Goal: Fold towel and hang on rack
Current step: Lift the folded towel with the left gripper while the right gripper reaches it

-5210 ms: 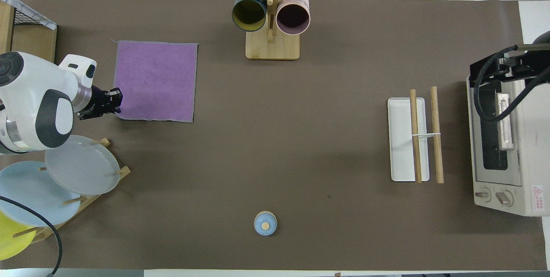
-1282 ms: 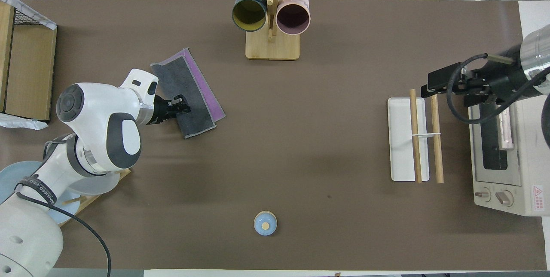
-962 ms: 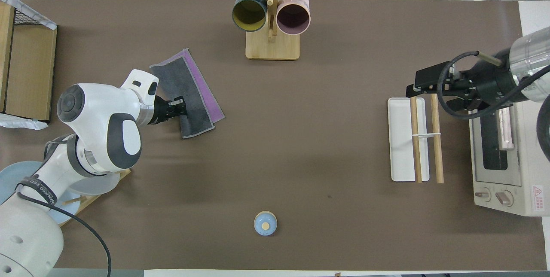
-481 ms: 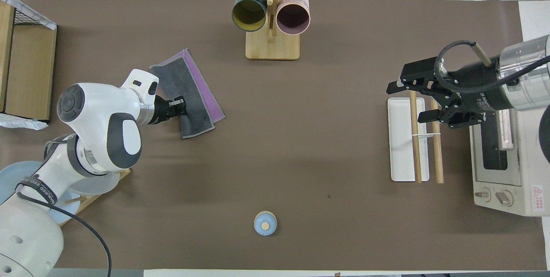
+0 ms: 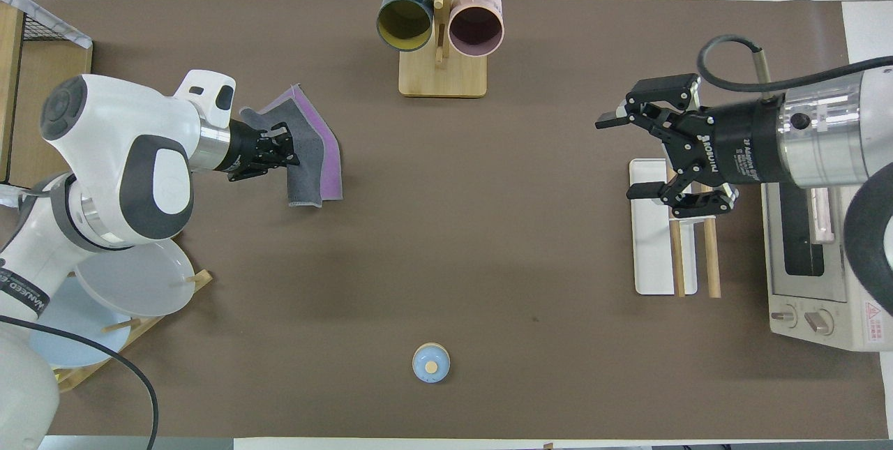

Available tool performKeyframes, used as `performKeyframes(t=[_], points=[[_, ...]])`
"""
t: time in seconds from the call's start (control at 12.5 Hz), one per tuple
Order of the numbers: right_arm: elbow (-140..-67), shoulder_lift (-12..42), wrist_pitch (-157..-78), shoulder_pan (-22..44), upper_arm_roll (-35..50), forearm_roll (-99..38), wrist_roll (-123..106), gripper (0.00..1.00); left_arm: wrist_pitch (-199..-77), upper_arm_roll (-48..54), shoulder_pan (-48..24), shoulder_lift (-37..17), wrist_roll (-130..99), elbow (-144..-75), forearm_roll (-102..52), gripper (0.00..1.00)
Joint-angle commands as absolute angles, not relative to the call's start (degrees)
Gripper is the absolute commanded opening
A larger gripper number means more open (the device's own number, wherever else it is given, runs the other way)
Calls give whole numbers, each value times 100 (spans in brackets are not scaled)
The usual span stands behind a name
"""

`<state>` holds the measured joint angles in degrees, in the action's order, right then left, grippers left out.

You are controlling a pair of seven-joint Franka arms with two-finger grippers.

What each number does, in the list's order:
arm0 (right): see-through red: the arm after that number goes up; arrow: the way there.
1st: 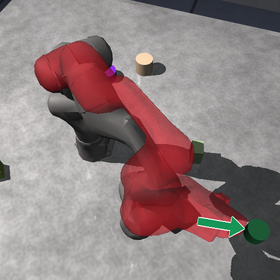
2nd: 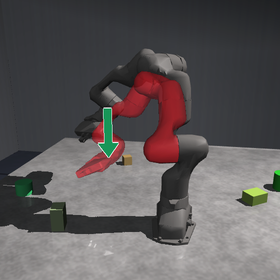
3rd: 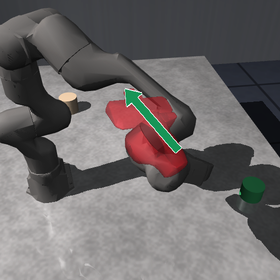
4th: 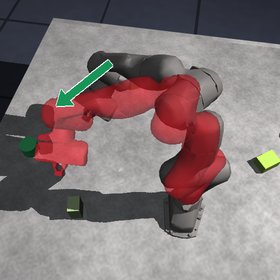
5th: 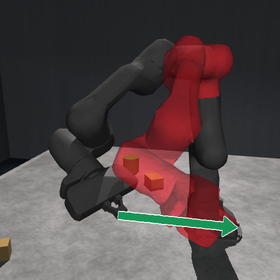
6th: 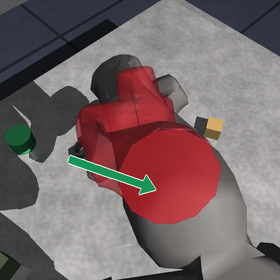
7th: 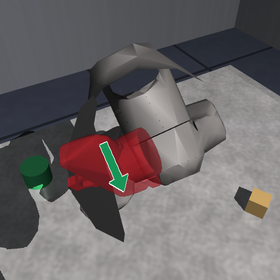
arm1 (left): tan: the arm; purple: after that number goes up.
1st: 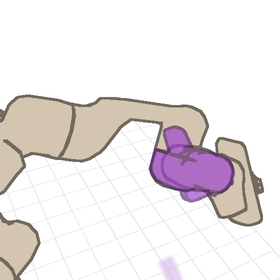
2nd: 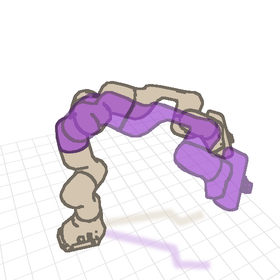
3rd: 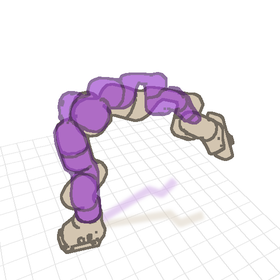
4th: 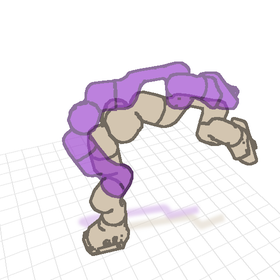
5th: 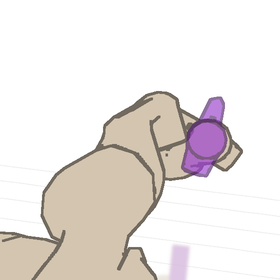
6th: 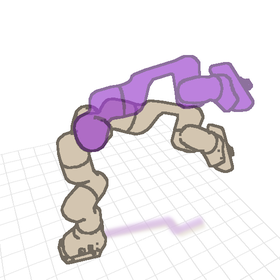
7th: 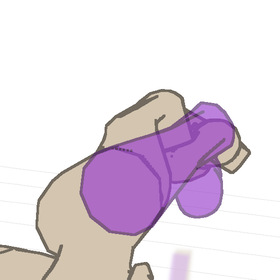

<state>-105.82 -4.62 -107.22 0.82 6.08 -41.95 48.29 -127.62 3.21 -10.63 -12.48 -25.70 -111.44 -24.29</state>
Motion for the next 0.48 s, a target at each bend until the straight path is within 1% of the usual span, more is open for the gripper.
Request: performKeyframes(t=[0.0, 0.24, 0.4], points=[[-11073, -782, -11231, 254, 650, -4587, 5403, 100, -12210, 387, -1098, -1143, -4072, -10610, -2162, 0], [-11478, -905, -12126, 676, 650, -4974, 5975, 100, -12111, 685, -1107, -924, -5971, -10433, -2162, 0], [-11566, -818, -12575, 1001, 650, -5359, 6117, 100, -12172, 921, -1090, -695, -7184, -10398, -2214, 0]])
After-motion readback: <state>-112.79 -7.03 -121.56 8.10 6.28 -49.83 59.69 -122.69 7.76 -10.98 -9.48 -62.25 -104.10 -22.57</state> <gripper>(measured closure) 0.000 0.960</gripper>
